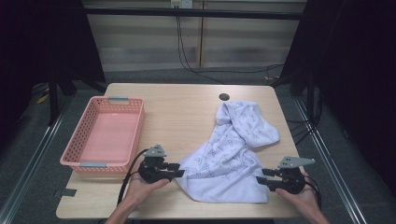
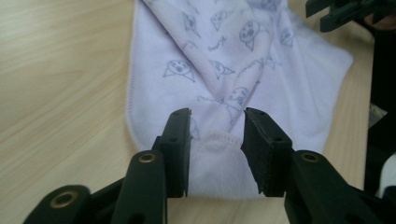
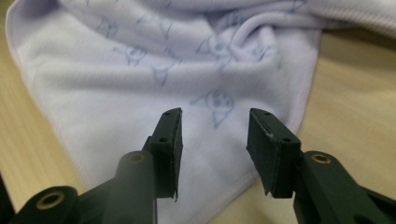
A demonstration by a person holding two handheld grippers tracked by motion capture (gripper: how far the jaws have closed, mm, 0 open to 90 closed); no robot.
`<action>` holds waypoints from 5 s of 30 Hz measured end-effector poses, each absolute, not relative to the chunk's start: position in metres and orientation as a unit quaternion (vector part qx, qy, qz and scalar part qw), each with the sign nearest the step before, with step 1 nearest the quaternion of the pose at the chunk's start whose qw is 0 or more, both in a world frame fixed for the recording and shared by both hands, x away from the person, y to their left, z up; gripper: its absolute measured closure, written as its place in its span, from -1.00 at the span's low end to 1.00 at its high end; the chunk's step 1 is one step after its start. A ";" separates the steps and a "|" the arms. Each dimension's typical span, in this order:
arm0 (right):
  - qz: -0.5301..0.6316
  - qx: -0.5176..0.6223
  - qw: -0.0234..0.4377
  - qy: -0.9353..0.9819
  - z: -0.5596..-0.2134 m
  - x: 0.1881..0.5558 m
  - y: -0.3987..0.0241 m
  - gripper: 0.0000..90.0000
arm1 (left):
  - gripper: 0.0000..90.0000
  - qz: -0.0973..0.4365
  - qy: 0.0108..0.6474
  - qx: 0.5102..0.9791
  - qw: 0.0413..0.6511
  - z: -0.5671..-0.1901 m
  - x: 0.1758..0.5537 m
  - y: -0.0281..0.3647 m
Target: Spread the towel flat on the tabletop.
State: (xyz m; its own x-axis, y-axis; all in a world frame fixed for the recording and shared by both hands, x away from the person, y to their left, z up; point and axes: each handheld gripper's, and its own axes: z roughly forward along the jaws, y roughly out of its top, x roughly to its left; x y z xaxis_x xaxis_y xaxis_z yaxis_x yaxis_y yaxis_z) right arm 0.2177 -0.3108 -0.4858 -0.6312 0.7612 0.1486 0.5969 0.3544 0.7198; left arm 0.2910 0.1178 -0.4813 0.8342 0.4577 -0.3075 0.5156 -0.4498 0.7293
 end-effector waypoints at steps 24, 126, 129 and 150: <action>0.342 0.358 0.121 0.861 -0.497 0.203 -0.294 -0.02 | 0.76 -0.048 0.253 0.883 0.392 -0.493 0.268 0.139; 0.367 0.444 0.152 0.803 -0.492 0.288 -0.304 0.08 | 0.96 -0.013 0.288 0.871 0.398 -0.501 0.317 0.113; 0.372 0.444 0.147 0.802 -0.490 0.285 -0.302 0.07 | 0.96 -0.029 0.294 0.873 0.388 -0.499 0.294 0.132; 0.327 0.427 0.162 0.828 -0.499 0.288 -0.287 0.79 | 0.57 0.012 0.332 0.852 0.405 -0.502 0.325 0.126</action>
